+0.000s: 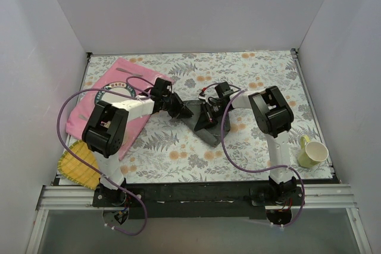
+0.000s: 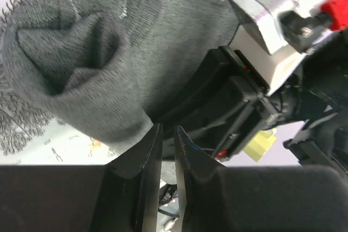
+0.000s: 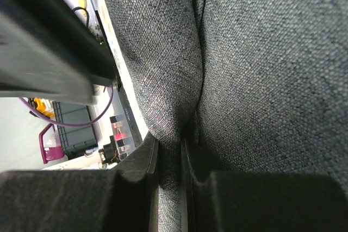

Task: Fold the napkin, place the utensils inside, and roll it up
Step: Roll the napkin with the utensil

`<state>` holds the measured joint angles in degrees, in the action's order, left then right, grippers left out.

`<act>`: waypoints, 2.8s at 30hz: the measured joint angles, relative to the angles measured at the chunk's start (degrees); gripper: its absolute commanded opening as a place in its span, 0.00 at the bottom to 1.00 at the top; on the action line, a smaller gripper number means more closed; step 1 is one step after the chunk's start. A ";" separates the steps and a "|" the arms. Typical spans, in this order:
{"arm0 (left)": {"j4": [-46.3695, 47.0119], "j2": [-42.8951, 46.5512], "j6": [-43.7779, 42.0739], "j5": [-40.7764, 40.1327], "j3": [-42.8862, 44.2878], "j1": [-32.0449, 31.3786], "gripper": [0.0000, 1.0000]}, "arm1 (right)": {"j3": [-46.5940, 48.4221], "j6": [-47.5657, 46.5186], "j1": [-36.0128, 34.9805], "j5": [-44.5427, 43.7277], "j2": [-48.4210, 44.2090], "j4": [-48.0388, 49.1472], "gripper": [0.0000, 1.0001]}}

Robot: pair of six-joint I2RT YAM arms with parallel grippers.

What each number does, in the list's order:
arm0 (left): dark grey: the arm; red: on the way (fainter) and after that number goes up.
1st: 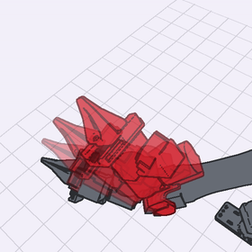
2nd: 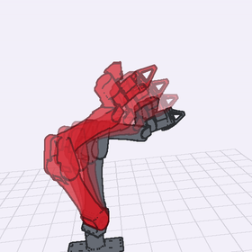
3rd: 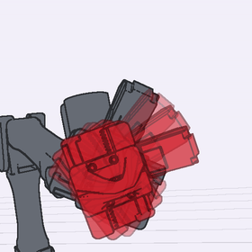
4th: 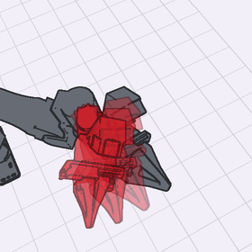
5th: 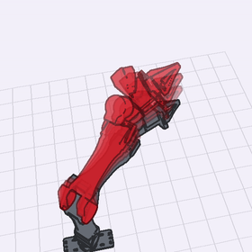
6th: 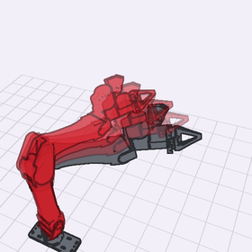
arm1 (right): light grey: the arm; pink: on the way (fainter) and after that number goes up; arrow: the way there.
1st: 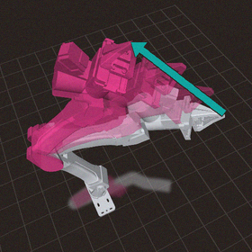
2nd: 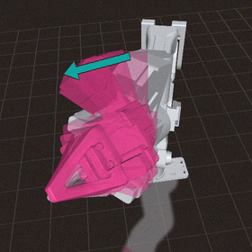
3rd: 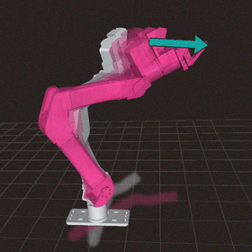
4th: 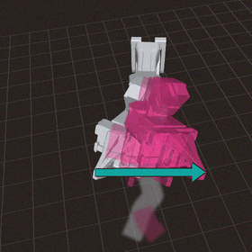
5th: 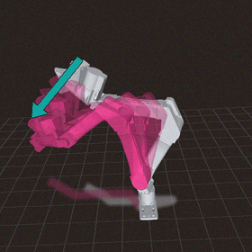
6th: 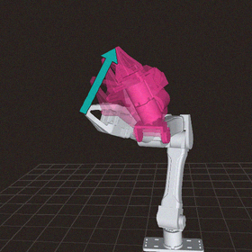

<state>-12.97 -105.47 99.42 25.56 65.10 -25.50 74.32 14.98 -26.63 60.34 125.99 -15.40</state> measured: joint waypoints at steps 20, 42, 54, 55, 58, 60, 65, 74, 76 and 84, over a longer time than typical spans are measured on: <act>10.51 -7.69 -2.12 1.44 -1.22 0.72 0.10 | 2.91 -6.43 -1.27 -10.21 -3.96 -12.22 0.45; 5.38 -11.06 -1.99 2.51 3.34 0.81 0.08 | 12.87 -15.08 -20.98 -59.82 -13.97 -24.50 0.70; 0.37 -11.45 -1.18 2.71 5.70 0.96 0.09 | 10.40 -15.19 -23.32 -68.13 -9.62 -19.50 0.34; -0.37 -11.45 -1.16 2.69 6.08 0.96 0.11 | 10.08 -15.21 -23.30 -68.22 -9.81 -19.10 0.31; -2.34 -11.45 -1.05 2.38 7.54 1.05 0.17 | 8.79 -15.15 -23.30 -68.85 -10.78 -17.73 0.20; -3.61 -11.45 -1.05 2.25 8.70 1.33 0.25 | 7.78 -14.97 -23.06 -68.76 -11.85 -16.92 0.14; -8.20 -11.39 -2.97 0.42 12.44 3.04 0.36 | 5.22 -14.95 -20.41 -61.59 -13.49 -12.07 0.12; -13.03 -7.19 -4.39 -2.71 18.10 7.56 0.43 | 1.64 -11.85 -9.53 -35.58 -11.82 -5.44 0.08; -13.16 -5.55 -4.24 -2.97 18.10 7.72 0.43 | 3.17 -11.65 -7.56 -30.27 -9.64 -6.47 0.08; -8.41 -4.15 -1.77 -0.74 13.68 6.14 0.38 | 6.27 -9.22 -1.75 -12.70 -2.29 -8.04 0.10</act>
<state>-21.39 -109.62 97.65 24.82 78.78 -19.35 80.60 5.76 -28.38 47.64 123.70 -23.44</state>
